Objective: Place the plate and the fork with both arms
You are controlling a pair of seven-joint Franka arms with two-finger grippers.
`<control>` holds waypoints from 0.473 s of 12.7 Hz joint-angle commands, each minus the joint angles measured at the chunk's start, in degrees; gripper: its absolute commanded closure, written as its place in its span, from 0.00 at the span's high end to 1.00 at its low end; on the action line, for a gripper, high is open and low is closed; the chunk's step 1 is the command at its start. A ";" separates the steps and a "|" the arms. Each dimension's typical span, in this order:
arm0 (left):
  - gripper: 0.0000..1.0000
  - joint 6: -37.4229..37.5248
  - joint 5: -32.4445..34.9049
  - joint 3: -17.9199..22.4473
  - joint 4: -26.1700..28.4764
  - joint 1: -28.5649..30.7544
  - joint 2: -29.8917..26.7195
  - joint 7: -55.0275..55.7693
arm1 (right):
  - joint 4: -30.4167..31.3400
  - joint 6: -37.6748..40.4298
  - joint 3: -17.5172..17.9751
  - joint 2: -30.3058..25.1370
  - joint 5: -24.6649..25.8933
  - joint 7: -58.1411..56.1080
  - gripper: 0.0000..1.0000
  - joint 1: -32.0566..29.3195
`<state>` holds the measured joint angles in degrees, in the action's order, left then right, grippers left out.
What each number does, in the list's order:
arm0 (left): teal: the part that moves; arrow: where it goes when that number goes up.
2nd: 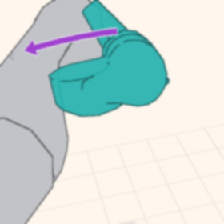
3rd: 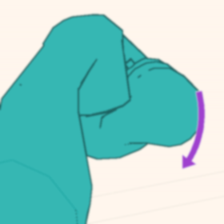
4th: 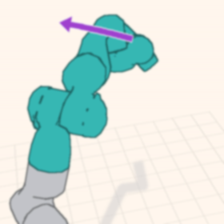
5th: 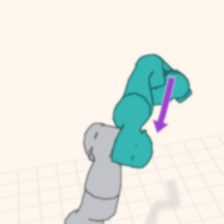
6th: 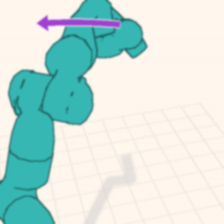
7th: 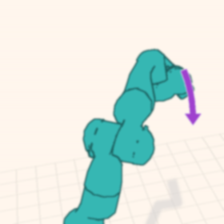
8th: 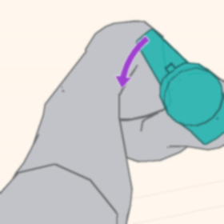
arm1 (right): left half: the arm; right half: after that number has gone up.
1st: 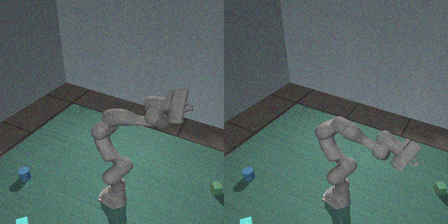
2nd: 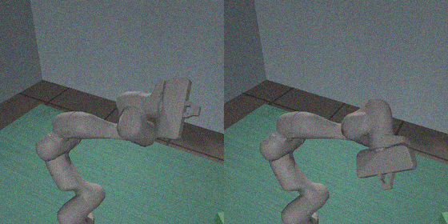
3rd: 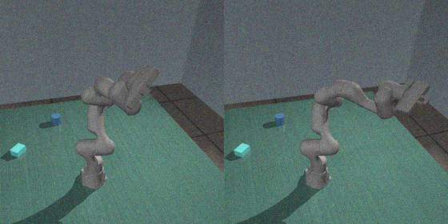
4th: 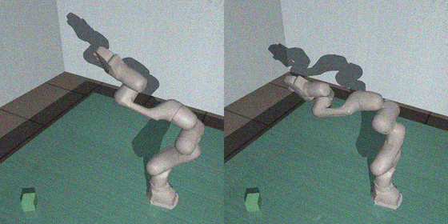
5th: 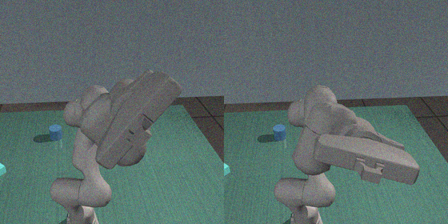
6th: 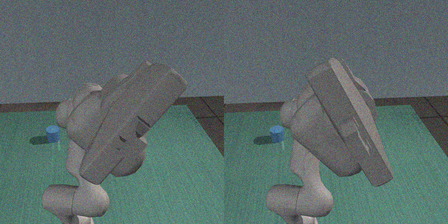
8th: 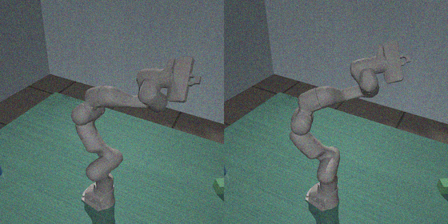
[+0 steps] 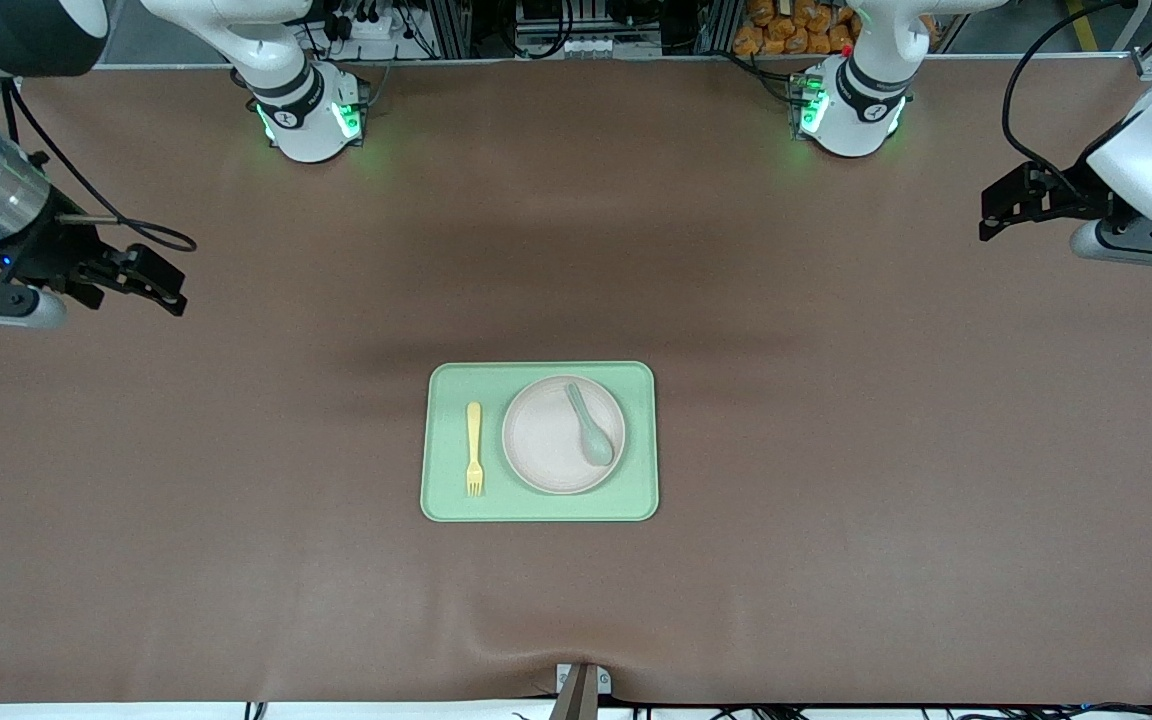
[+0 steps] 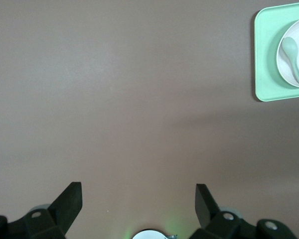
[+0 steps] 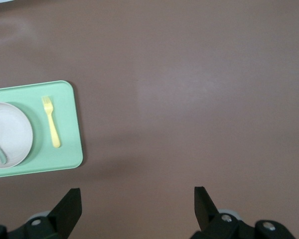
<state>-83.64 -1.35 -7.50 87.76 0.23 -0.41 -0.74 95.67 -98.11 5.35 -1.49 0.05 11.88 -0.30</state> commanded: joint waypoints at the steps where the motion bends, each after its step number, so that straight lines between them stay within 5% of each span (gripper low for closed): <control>1: 1.00 0.41 -0.85 0.12 0.48 0.12 -0.73 0.91 | -0.45 -0.25 -5.60 -0.11 -1.37 -11.47 1.00 0.12; 6: 1.00 0.41 -0.76 1.25 0.66 -1.19 -0.82 2.66 | -7.94 3.01 -6.05 4.39 -0.93 -9.77 1.00 -0.40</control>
<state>-83.63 -1.35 -7.27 87.83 0.10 -0.41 -0.07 91.28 -96.28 -1.07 0.99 -0.37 1.61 -0.36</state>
